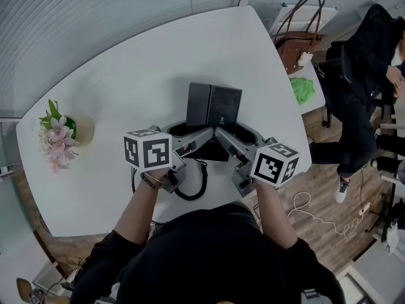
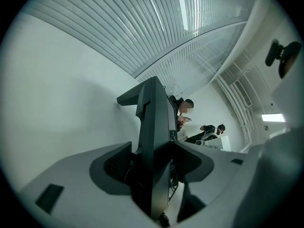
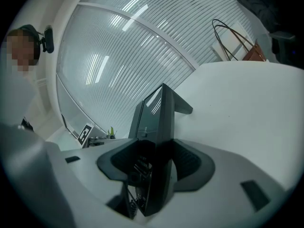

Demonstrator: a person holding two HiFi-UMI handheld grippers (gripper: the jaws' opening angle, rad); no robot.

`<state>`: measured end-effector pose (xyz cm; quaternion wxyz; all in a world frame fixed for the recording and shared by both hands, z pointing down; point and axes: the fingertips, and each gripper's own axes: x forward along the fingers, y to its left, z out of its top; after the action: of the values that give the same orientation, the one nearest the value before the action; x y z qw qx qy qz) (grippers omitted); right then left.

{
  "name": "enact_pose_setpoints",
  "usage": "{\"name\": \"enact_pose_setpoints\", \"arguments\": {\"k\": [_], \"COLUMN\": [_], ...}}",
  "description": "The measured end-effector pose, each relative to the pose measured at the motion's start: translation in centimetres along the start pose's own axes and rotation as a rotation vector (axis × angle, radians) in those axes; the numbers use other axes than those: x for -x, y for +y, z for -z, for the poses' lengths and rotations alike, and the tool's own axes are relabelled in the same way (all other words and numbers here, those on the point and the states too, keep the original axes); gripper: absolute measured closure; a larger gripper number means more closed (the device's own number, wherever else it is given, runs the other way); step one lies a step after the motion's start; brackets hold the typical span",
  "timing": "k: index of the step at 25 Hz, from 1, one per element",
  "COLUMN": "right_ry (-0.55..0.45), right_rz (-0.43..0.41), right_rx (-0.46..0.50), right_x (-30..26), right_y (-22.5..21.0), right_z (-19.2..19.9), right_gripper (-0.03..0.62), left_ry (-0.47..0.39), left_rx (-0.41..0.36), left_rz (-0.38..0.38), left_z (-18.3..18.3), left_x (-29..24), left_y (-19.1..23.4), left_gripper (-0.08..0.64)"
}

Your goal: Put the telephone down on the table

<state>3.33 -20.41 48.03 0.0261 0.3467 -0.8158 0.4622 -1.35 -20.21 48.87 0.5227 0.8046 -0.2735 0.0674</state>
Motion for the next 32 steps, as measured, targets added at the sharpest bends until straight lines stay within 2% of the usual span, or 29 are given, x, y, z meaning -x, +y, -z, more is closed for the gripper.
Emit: {"name": "enact_pose_setpoints", "arguments": {"k": [12,25,32], "right_ry": [0.055,0.058,0.059], "right_rz": [0.021,0.052,0.061], "right_rx": [0.004,0.078,0.083], "right_x": [0.0,-0.2,-0.3], "right_y": [-0.4,-0.2,-0.3], "right_z": [0.5,0.5,0.4], "right_gripper": [0.38,0.377,0.374], "left_ry": [0.011,-0.011,-0.022], "left_rx": [-0.037,-0.066,-0.096], "left_rz": [-0.073,-0.148,-0.163], "left_z": [0.3,0.2,0.1], "left_x": [-0.1,0.5,0.6], "left_y": [0.5,1.0,1.1], "left_gripper": [0.281,0.259,0.256]}}
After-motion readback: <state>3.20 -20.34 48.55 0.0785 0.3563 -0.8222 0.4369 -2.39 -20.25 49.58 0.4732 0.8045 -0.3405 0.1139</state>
